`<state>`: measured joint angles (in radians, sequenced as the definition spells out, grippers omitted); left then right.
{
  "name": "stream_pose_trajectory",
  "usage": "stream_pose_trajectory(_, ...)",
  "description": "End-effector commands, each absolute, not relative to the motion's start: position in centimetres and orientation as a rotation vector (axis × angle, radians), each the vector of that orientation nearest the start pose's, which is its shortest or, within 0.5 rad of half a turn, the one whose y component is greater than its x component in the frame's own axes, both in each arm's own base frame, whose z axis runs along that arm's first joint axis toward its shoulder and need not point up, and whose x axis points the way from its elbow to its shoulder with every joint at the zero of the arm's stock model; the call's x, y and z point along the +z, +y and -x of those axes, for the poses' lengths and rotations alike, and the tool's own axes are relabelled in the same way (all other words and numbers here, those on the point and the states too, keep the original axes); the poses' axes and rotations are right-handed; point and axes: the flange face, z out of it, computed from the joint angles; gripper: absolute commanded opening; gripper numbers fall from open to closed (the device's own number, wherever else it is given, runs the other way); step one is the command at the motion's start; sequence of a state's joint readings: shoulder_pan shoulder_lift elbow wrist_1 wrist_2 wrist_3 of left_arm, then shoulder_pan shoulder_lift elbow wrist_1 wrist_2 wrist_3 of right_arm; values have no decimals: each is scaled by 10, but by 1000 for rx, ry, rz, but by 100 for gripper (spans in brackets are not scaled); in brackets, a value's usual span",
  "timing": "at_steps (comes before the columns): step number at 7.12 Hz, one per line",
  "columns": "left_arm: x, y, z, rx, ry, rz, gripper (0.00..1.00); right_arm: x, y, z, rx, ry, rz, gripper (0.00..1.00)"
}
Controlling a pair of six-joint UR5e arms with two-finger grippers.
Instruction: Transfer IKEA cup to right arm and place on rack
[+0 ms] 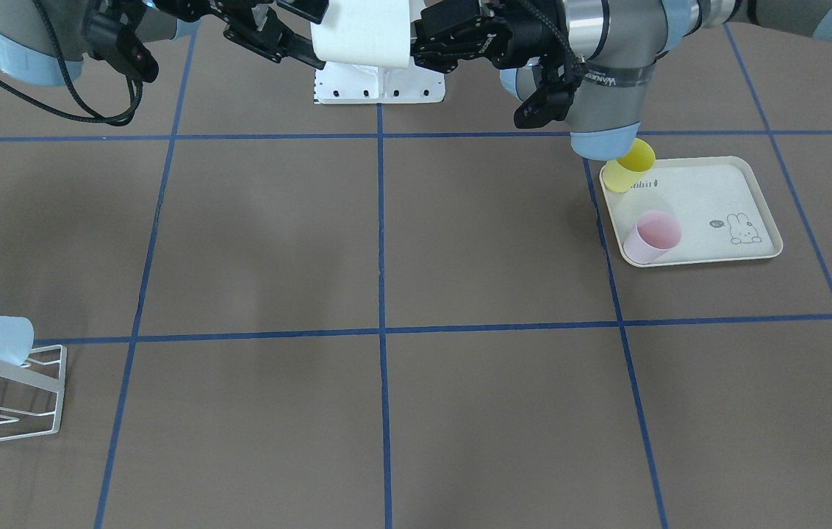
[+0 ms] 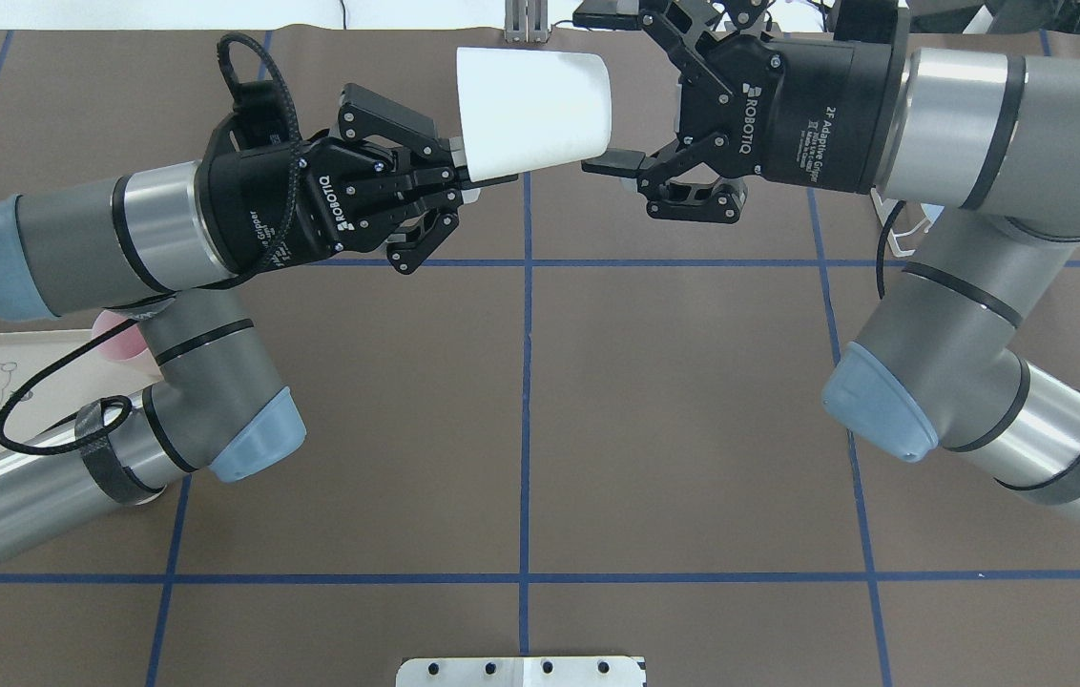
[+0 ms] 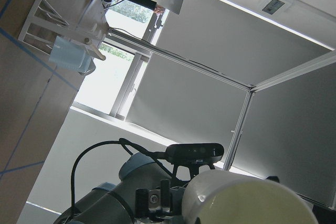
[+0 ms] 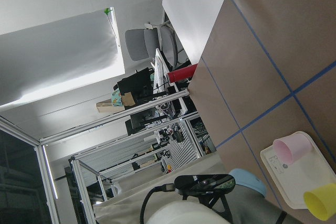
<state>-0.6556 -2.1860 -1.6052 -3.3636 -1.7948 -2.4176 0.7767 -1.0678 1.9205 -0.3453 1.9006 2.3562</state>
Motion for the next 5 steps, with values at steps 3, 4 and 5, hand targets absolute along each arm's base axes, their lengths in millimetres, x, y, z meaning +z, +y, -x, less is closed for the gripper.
stream_pose_trajectory(3, 130, -419, -366, -406, 2434, 340, 7, 107, -419, 282, 632, -2110, 255, 0)
stream_pose_trajectory(4, 130, -419, -367, -405, 2433, 342, 31, 109, -418, 282, 628, -2116, 255, 0)
stream_pose_trajectory(5, 129, -419, -366, -406, 2434, 340, 46, 109, -418, 282, 627, -2116, 253, 0)
